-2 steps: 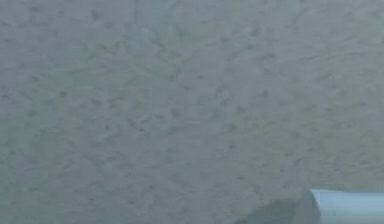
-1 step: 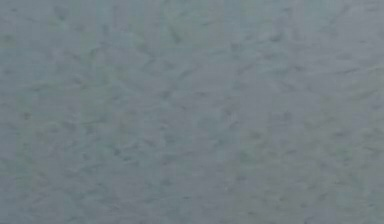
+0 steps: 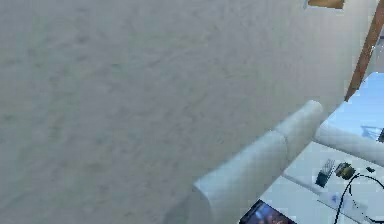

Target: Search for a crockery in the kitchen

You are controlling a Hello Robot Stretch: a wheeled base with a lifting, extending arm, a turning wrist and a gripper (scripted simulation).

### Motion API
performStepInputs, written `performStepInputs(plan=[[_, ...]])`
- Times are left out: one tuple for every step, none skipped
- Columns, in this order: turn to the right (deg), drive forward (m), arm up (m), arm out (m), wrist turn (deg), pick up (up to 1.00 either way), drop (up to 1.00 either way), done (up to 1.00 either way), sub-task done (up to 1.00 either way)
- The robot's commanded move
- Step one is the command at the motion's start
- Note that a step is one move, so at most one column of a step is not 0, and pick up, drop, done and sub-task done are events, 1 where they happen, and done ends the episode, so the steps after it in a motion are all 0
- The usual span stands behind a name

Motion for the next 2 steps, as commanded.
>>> performStepInputs(plan=[[45.0,0.00,0.00,0.00,0.0,0.00,0.00,0.00,0.00],[45.0,0.00,0.00,0.00,0.0,0.00,0.00,0.00,0.00]])
